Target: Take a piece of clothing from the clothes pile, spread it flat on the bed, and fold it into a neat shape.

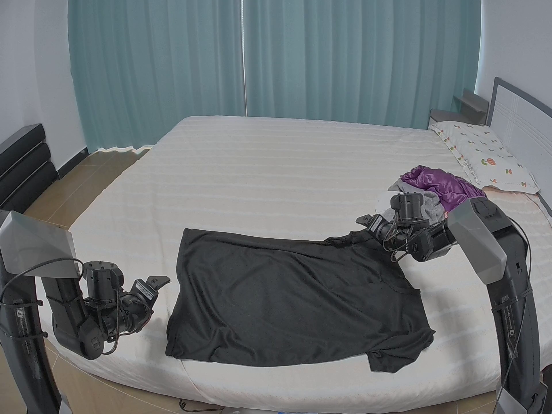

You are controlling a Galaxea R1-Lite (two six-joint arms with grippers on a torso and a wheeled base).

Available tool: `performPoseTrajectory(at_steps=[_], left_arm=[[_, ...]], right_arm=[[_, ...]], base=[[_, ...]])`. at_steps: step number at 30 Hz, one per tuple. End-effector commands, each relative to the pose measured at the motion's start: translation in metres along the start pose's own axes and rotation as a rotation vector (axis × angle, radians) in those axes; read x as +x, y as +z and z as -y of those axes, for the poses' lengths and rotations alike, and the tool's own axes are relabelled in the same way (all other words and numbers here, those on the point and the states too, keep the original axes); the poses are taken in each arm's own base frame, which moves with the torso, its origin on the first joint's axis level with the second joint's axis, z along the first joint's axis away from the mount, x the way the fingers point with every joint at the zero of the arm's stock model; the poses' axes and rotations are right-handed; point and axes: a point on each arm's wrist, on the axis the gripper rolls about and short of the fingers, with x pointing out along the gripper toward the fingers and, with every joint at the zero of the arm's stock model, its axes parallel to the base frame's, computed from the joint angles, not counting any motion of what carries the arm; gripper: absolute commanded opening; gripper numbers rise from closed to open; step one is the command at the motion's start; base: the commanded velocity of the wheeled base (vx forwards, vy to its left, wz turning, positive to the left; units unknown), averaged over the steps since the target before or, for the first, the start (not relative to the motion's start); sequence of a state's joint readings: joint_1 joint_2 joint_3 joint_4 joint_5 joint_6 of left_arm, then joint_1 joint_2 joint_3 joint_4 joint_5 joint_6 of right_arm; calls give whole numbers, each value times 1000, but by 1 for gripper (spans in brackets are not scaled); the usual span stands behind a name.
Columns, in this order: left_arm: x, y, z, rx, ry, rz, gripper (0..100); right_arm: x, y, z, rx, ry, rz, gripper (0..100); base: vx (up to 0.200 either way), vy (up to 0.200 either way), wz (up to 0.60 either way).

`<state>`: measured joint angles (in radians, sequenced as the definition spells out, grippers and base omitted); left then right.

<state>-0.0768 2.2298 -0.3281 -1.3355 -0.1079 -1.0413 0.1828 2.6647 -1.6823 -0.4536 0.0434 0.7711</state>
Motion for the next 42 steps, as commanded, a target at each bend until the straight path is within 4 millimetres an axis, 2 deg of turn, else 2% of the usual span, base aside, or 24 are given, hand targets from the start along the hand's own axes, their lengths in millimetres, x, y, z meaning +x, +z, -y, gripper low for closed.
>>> performPoseTrajectory(at_steps=[1, 14, 15, 18, 24, 28, 32, 35, 38, 42], left_arm=[[0, 0, 0, -1, 1, 0, 100], [1, 0, -1, 1, 3, -1, 100], [1, 0, -1, 2, 4, -2, 100], [1, 0, -1, 2, 3, -1, 100], [1, -1, -1, 3, 2, -2, 100], [0, -1, -1, 3, 5, -4, 100], [0, -1, -1, 3, 4, -3, 100], [0, -1, -1, 3, 4, -3, 100], [0, -1, -1, 3, 5, -4, 100], [0, -1, -1, 2, 5, -3, 100]], right_arm=[[-2, -6, -9, 0, 4, -26, 100], [34, -18, -5, 51, -51, -92, 100], [39, -25, -1, 75, -84, -126, 100], [40, -28, -5, 98, -50, -132, 100], [47, -16, -14, 106, 141, 70, 100], [40, 6, -28, 83, 307, 283, 100], [30, 26, -33, 46, 345, 339, 100], [33, 28, -24, 42, 326, 334, 100], [42, 22, -2, 61, 211, 262, 100], [38, 27, 4, 94, 154, 222, 100]], base=[[0, 0, 0], [0, 0, 0], [0, 0, 0], [0, 0, 0], [0, 0, 0], [0, 0, 0], [0, 0, 0], [0, 0, 0], [0, 0, 0], [0, 0, 0]])
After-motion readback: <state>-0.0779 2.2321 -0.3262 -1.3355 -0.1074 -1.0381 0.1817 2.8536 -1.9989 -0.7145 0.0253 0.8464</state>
